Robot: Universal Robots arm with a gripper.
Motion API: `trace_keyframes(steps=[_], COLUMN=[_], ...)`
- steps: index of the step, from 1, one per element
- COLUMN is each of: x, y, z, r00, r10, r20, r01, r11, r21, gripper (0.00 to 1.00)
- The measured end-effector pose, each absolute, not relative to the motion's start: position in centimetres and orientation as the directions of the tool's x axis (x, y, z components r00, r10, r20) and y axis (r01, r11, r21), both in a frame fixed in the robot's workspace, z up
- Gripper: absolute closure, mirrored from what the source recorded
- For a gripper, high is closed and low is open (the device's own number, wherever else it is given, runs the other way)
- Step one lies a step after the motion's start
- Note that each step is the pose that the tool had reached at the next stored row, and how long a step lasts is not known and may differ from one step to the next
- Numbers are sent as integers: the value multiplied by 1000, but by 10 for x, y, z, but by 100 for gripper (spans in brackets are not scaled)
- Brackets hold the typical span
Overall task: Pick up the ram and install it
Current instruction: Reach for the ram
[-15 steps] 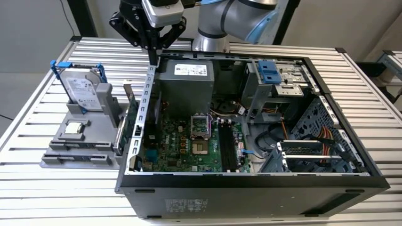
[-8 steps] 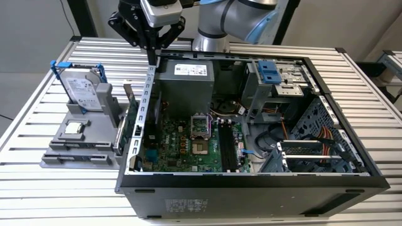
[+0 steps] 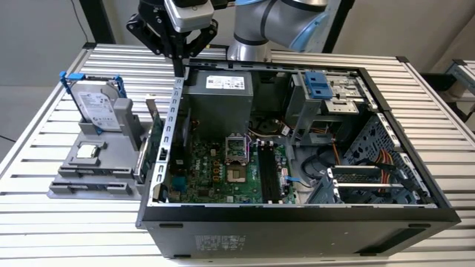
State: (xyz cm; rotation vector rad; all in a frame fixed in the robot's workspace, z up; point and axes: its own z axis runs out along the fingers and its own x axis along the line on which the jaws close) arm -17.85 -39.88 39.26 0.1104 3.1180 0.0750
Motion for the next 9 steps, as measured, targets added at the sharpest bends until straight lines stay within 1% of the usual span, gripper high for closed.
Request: trace_keyframes(steps=[9], x=[-180], y=[-399], z=[393], r00=[-997], r10=[71], r20=[-19], r01=[70], r11=[996], r21=[49], gripper=[100])
